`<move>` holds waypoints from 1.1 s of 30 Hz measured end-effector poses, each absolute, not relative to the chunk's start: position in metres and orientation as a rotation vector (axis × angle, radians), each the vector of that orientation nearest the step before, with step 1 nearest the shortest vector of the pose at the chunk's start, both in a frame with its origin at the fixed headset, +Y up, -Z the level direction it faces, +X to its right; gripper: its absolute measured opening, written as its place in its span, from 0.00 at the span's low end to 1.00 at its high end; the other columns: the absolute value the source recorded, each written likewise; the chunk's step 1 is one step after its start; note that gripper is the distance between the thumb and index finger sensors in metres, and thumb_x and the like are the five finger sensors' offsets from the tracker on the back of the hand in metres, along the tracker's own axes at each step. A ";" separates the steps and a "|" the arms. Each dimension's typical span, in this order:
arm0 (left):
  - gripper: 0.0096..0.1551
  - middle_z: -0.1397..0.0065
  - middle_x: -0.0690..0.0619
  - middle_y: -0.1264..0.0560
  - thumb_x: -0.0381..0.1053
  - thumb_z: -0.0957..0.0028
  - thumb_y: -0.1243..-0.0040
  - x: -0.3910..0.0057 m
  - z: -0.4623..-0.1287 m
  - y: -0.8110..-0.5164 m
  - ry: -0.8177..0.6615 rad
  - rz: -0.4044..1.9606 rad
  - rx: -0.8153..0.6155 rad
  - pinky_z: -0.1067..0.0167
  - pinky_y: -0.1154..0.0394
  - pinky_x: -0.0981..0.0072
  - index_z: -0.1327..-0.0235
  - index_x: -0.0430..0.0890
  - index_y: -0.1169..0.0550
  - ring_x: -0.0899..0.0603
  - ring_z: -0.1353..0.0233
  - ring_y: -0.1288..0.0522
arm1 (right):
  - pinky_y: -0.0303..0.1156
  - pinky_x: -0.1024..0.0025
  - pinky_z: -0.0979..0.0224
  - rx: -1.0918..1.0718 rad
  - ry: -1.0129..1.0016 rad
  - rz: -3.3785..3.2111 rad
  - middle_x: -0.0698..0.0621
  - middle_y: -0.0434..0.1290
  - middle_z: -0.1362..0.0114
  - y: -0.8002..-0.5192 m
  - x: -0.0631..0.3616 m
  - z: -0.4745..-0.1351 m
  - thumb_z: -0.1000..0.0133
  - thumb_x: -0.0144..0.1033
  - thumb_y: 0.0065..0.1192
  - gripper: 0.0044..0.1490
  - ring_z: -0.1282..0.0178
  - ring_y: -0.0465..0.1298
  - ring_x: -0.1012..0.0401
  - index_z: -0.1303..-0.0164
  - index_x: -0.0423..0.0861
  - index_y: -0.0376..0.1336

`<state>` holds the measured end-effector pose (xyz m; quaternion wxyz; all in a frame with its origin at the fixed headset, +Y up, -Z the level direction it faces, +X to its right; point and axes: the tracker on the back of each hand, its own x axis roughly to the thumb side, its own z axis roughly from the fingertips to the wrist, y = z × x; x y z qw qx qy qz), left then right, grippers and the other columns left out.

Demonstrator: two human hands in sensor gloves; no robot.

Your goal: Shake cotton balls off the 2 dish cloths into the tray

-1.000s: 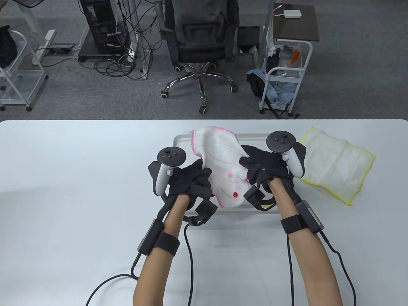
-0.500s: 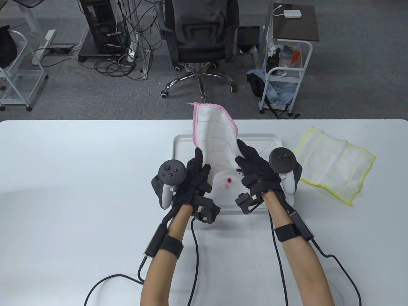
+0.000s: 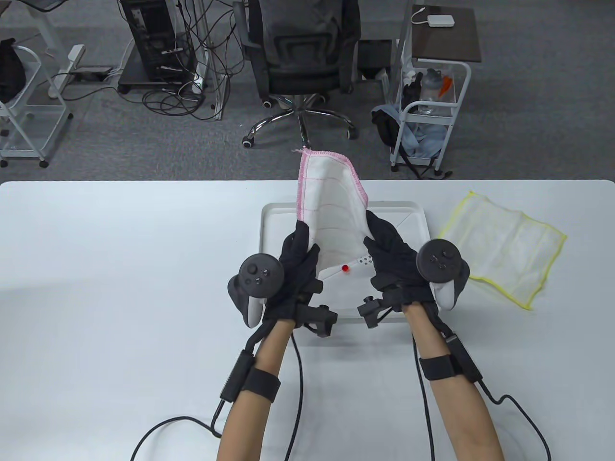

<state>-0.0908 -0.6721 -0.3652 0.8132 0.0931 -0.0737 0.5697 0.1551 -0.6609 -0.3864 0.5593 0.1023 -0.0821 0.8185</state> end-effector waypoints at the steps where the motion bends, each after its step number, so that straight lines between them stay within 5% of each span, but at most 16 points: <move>1: 0.33 0.23 0.44 0.37 0.48 0.39 0.48 -0.092 -0.367 -0.674 -0.106 1.207 0.109 0.35 0.19 0.60 0.23 0.63 0.45 0.40 0.31 0.25 | 0.68 0.49 0.25 0.256 -0.044 2.003 0.47 0.63 0.21 -0.663 0.154 -0.390 0.39 0.25 0.58 0.29 0.25 0.68 0.45 0.28 0.55 0.59; 2: 0.33 0.22 0.44 0.38 0.48 0.38 0.49 -0.092 -0.360 -0.671 -0.139 1.216 0.102 0.33 0.20 0.60 0.23 0.62 0.45 0.41 0.30 0.26 | 0.67 0.51 0.22 0.334 -0.068 2.031 0.49 0.61 0.20 -0.660 0.156 -0.380 0.37 0.26 0.56 0.29 0.23 0.66 0.47 0.26 0.56 0.56; 4: 0.32 0.23 0.48 0.35 0.49 0.39 0.47 -0.088 -0.349 -0.661 -0.259 1.225 0.312 0.34 0.19 0.62 0.24 0.65 0.43 0.44 0.30 0.24 | 0.68 0.52 0.23 0.264 -0.383 1.880 0.52 0.65 0.22 -0.656 0.158 -0.365 0.40 0.27 0.59 0.29 0.24 0.69 0.50 0.30 0.59 0.60; 7: 0.31 0.25 0.46 0.32 0.49 0.40 0.48 -0.093 -0.358 -0.659 -0.152 0.964 0.200 0.37 0.18 0.61 0.23 0.59 0.41 0.42 0.33 0.23 | 0.66 0.49 0.24 0.340 -0.039 2.051 0.47 0.62 0.21 -0.660 0.157 -0.380 0.39 0.25 0.57 0.29 0.24 0.67 0.46 0.26 0.53 0.57; 8: 0.31 0.25 0.46 0.33 0.49 0.39 0.49 -0.093 -0.347 -0.655 -0.209 1.003 0.212 0.35 0.18 0.62 0.23 0.54 0.42 0.43 0.32 0.24 | 0.65 0.51 0.21 0.435 -0.085 2.044 0.50 0.59 0.19 -0.657 0.160 -0.368 0.36 0.27 0.55 0.29 0.21 0.65 0.49 0.25 0.55 0.54; 10: 0.30 0.25 0.52 0.29 0.48 0.41 0.44 -0.087 -0.326 -0.647 -0.356 1.197 0.411 0.37 0.18 0.58 0.25 0.62 0.36 0.45 0.31 0.22 | 0.67 0.53 0.22 0.356 -0.455 1.871 0.55 0.66 0.22 -0.656 0.162 -0.354 0.41 0.28 0.60 0.29 0.24 0.70 0.53 0.30 0.60 0.61; 11: 0.29 0.26 0.53 0.28 0.49 0.40 0.45 -0.088 -0.334 -0.647 -0.402 1.147 0.436 0.36 0.18 0.58 0.26 0.64 0.36 0.46 0.32 0.22 | 0.66 0.53 0.21 0.370 -0.419 1.895 0.55 0.67 0.22 -0.659 0.161 -0.365 0.41 0.28 0.60 0.30 0.23 0.70 0.54 0.30 0.61 0.60; 13: 0.29 0.26 0.46 0.31 0.50 0.41 0.47 -0.100 -0.348 -0.656 -0.090 0.955 0.212 0.36 0.18 0.60 0.25 0.56 0.37 0.42 0.33 0.22 | 0.61 0.49 0.20 0.483 0.031 2.103 0.51 0.59 0.19 -0.670 0.161 -0.373 0.37 0.27 0.54 0.30 0.21 0.64 0.49 0.24 0.54 0.53; 14: 0.29 0.24 0.48 0.33 0.50 0.39 0.49 -0.100 -0.340 -0.660 -0.194 1.023 0.221 0.34 0.19 0.62 0.23 0.56 0.40 0.43 0.31 0.24 | 0.59 0.52 0.18 0.520 -0.121 2.065 0.54 0.56 0.17 -0.667 0.162 -0.364 0.35 0.29 0.53 0.30 0.19 0.62 0.52 0.23 0.57 0.51; 16: 0.29 0.26 0.50 0.28 0.49 0.40 0.45 -0.099 -0.339 -0.665 -0.328 1.173 0.381 0.39 0.16 0.61 0.25 0.61 0.35 0.45 0.33 0.21 | 0.65 0.53 0.21 0.298 -0.524 1.916 0.57 0.69 0.23 -0.670 0.163 -0.362 0.43 0.27 0.63 0.29 0.24 0.71 0.55 0.32 0.60 0.64; 18: 0.29 0.27 0.48 0.29 0.49 0.40 0.46 -0.107 -0.343 -0.674 -0.224 1.151 0.260 0.42 0.15 0.65 0.25 0.58 0.36 0.44 0.36 0.20 | 0.59 0.51 0.19 0.442 -0.044 2.115 0.53 0.59 0.18 -0.675 0.162 -0.376 0.38 0.28 0.56 0.31 0.19 0.62 0.51 0.25 0.56 0.54; 19: 0.28 0.28 0.48 0.28 0.49 0.40 0.46 -0.113 -0.340 -0.676 -0.225 1.203 0.324 0.45 0.14 0.68 0.25 0.58 0.35 0.45 0.39 0.18 | 0.55 0.51 0.17 0.492 -0.030 2.146 0.54 0.53 0.15 -0.675 0.165 -0.370 0.36 0.30 0.54 0.32 0.16 0.56 0.51 0.23 0.57 0.49; 21: 0.28 0.29 0.49 0.27 0.49 0.41 0.45 -0.129 -0.338 -0.677 -0.212 1.288 0.337 0.48 0.13 0.70 0.26 0.58 0.34 0.46 0.40 0.17 | 0.58 0.48 0.20 0.400 -0.319 2.080 0.51 0.57 0.16 -0.672 0.173 -0.360 0.41 0.35 0.62 0.35 0.18 0.59 0.48 0.23 0.56 0.54; 23: 0.28 0.29 0.49 0.27 0.49 0.40 0.46 -0.158 -0.335 -0.679 -0.172 1.391 0.349 0.48 0.13 0.71 0.26 0.58 0.35 0.46 0.40 0.17 | 0.55 0.45 0.19 0.468 -0.245 2.126 0.51 0.52 0.14 -0.668 0.183 -0.352 0.40 0.40 0.60 0.37 0.16 0.54 0.47 0.21 0.55 0.50; 26: 0.28 0.28 0.49 0.28 0.49 0.40 0.46 -0.207 -0.327 -0.689 0.032 1.587 0.414 0.46 0.14 0.71 0.26 0.59 0.35 0.45 0.38 0.18 | 0.49 0.43 0.18 0.472 -0.190 2.287 0.51 0.46 0.12 -0.670 0.203 -0.338 0.39 0.47 0.55 0.39 0.14 0.45 0.47 0.19 0.57 0.46; 33: 0.29 0.24 0.46 0.34 0.49 0.38 0.50 -0.295 -0.307 -0.740 0.516 1.756 0.382 0.36 0.18 0.68 0.24 0.60 0.41 0.44 0.31 0.24 | 0.47 0.43 0.17 0.395 -0.285 2.622 0.50 0.43 0.11 -0.691 0.244 -0.301 0.39 0.51 0.52 0.40 0.14 0.41 0.48 0.18 0.57 0.45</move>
